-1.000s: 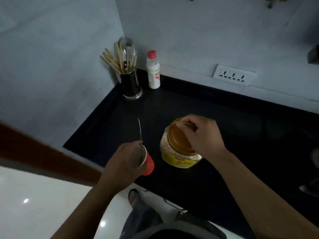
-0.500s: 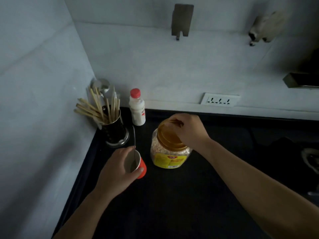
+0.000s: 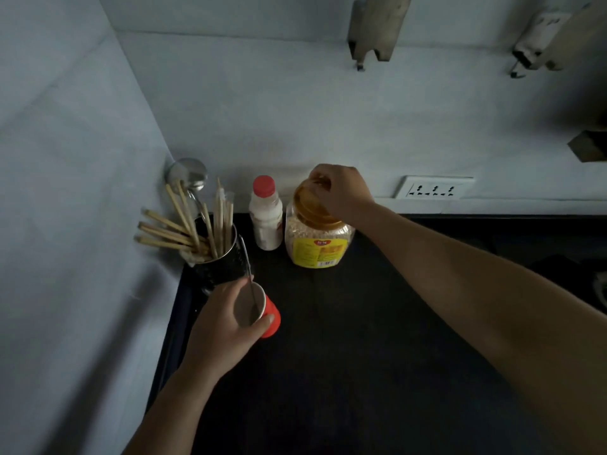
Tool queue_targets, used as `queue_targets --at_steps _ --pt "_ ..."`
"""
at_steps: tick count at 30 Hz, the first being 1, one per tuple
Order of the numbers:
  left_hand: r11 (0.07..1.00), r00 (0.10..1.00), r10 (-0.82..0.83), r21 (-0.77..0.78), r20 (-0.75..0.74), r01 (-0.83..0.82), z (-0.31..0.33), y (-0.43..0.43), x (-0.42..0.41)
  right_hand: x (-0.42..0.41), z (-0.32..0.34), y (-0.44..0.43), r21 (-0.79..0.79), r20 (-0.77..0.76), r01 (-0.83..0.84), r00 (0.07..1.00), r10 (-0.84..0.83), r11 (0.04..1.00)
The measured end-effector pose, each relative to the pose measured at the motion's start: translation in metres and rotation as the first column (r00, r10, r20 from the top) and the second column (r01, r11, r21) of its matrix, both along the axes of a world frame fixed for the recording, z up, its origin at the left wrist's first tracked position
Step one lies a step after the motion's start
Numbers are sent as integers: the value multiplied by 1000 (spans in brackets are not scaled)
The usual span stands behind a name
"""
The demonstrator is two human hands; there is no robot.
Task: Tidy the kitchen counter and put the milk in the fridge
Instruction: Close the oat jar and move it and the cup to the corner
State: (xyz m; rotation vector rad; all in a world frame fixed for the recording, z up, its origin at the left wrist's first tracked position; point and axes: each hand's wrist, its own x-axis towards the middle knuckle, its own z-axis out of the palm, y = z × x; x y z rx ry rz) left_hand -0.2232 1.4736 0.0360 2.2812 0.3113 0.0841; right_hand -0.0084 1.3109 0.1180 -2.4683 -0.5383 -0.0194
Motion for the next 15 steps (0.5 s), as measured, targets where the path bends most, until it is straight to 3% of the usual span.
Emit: queue_targets --at_steps 4,7,10,12,15 --pt "999 999 -30 12 26 30 -6 -4 12 4 -9 -11 -31 21 28 999 -27 999" --pt "997 998 -64 47 22 63 -9 -10 22 -16 -24 -35 38 55 97 994 -99 995" --pt "990 994 -109 89 8 108 -12 -19 30 -49 -55 -64 70 -58 227 973 -224 971" --pt "983 989 -146 109 -2 145 -16 -25 36 -71 -84 -81 -43 -172 248 953 -252 968" --pt "968 980 -199 151 -18 199 -25 -34 45 -100 -123 -98 -239 -330 149 917 -224 960"
